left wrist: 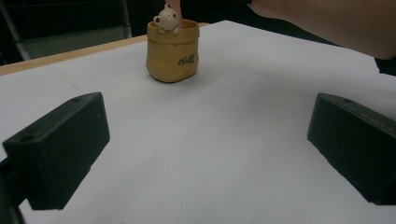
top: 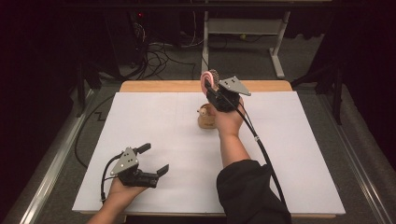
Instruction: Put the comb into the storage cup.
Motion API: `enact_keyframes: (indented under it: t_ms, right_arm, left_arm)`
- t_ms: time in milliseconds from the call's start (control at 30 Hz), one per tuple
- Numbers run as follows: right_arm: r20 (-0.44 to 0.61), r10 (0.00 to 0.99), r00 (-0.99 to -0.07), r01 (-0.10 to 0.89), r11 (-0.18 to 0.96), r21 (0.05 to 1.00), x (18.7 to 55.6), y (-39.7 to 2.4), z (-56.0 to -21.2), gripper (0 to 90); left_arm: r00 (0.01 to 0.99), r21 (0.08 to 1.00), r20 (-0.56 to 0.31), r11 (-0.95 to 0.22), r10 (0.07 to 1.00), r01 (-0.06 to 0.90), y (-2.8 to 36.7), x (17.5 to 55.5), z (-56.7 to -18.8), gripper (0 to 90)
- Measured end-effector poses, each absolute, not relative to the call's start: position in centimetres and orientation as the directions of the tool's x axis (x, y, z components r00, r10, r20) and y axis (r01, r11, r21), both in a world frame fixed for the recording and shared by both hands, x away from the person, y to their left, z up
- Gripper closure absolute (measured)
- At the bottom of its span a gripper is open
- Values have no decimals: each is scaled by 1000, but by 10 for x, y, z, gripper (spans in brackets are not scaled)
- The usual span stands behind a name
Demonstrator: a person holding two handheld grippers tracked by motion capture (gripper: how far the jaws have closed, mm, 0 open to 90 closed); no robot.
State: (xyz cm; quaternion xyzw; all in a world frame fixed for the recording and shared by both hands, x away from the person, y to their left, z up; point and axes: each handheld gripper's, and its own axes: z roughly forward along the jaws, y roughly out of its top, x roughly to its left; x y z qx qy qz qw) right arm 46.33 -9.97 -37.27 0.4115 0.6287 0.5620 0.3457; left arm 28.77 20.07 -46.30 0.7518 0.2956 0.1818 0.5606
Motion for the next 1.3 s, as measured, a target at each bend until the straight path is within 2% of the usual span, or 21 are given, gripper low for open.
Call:
enact_keyframes:
  t_ms: [1300]
  right_arm:
    - [54, 905, -422, 130, 1, 992, 462, -93, -376, 628]
  left_arm:
    - [763, 950, -49, -206, 645, 235, 200, 287, -463, 0]
